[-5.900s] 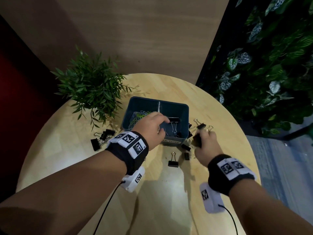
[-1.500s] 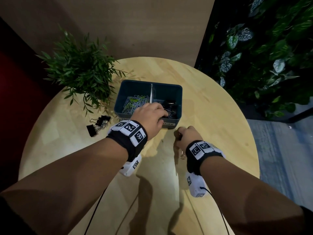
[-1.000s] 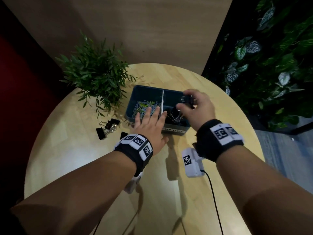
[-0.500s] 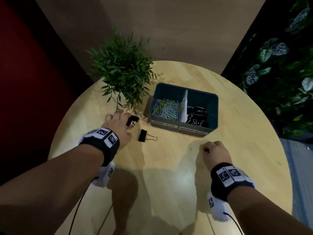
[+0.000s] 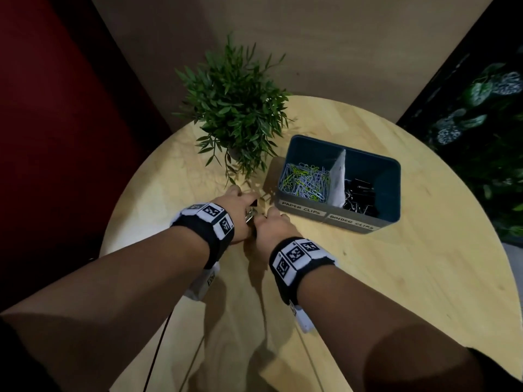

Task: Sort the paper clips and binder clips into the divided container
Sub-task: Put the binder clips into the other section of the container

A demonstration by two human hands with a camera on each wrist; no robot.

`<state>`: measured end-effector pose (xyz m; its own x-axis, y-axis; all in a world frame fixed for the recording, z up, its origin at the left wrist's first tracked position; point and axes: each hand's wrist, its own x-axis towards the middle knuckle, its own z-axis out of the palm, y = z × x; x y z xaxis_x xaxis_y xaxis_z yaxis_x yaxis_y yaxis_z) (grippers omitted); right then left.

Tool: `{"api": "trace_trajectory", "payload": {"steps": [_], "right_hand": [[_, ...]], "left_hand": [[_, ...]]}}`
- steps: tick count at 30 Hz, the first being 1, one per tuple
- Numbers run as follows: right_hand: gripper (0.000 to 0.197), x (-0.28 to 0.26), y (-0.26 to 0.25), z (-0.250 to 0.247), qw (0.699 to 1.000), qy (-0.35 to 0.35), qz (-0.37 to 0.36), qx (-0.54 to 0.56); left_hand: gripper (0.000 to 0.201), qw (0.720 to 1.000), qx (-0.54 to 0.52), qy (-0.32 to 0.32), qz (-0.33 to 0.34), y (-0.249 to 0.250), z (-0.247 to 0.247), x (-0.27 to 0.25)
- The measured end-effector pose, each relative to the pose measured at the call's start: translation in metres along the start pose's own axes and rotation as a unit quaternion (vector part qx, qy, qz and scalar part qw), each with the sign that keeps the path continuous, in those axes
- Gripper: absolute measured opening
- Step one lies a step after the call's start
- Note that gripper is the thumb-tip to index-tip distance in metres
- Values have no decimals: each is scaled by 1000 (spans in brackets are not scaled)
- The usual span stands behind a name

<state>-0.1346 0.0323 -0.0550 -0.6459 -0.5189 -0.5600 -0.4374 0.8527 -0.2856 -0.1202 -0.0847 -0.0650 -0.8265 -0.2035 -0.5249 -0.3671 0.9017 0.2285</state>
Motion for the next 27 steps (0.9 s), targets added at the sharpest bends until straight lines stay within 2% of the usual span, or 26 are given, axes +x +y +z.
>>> {"api": "trace_trajectory", "payload": {"steps": [6,11,14,18,23,25,27], "right_hand": [[37,-14,21,0,1000,13,19,12],[45,-35,54,8,998,-19,-3,-58],[40,-50,74,8,998,-32,2,-49],[29,-70,92,-7,999,47,-7,24],[20,-96,102,-57,963,244,-57,98],[21,-95,109,-71,966,238,-57,86],[25,-87,113,-68,984,161,-70,42]], "left_hand": [[56,1000,-12,-11,-1,5,4,-5],[44,999,-13,-26,12,17,13,-6],[30,999,12,-29,38,27,20,-6],[20,996,46,-18,80,40,26,-5],[22,994,49,-24,99,58,33,-9],[26,994,45,-26,93,63,34,-10],[38,996,28,-24,77,67,36,-11]]}}
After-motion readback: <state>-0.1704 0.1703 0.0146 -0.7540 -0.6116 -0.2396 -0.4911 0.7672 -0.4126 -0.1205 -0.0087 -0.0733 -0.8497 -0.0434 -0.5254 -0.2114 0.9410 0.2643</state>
